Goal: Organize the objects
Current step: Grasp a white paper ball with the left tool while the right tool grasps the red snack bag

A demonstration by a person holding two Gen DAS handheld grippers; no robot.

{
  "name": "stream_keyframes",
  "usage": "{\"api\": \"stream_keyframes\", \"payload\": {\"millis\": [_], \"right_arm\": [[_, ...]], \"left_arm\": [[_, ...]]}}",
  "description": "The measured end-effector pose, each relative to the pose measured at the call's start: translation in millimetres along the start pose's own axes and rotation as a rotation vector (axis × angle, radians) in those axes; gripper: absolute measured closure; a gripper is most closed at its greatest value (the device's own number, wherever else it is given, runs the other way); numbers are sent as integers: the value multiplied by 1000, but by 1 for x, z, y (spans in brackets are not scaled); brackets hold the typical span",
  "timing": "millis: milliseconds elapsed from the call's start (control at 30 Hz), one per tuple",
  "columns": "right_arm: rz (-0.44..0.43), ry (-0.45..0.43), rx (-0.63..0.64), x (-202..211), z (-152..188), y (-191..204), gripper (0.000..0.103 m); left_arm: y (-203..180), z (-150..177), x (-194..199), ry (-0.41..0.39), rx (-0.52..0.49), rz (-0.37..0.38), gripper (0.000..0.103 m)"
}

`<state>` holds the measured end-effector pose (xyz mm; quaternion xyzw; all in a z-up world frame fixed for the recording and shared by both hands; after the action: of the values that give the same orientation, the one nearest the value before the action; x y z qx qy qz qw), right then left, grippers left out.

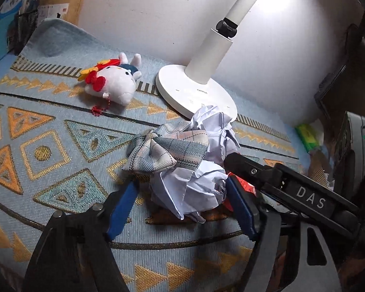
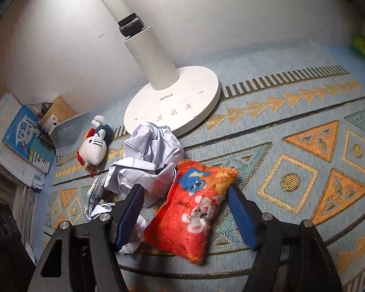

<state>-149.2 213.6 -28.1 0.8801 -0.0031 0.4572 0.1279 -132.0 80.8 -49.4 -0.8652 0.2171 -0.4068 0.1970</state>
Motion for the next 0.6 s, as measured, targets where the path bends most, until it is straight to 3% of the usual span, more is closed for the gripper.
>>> {"api": "stream_keyframes", "payload": {"millis": [67,167,333,433,533,600], "right_arm": [[-19,18,39,1,3,-3,74],[-60,21,98,11,13,-8,76],[-129,31,180,39,44,-9,77],[-160,26,264,65,66,-6,77],[-96,2,373,81,85,-5,77],[-44,37,408,79,96,-12,77]], "left_arm": [[-3,2,0,11,-26,8,46],[-16,3,2,17,-116,5,57],[-39,16,38,-2,-219,65,58],[-42,29,68,-6,-227,91,58],[-29,55,94,23,-251,70,58],[-17,71,101,40,-286,17,58]]}}
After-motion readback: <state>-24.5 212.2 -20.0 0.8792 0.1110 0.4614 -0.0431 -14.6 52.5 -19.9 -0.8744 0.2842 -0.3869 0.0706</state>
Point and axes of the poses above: each gripper's, at about its wrist camera, not at the fingertips, and x roughly against the way its jaws point, y to its left, z to its underside, the point moved 7 cm from there along -x, roughly the way its jaws point, and after that the axes turned 9 degrees about z, right-handed, at the moved point
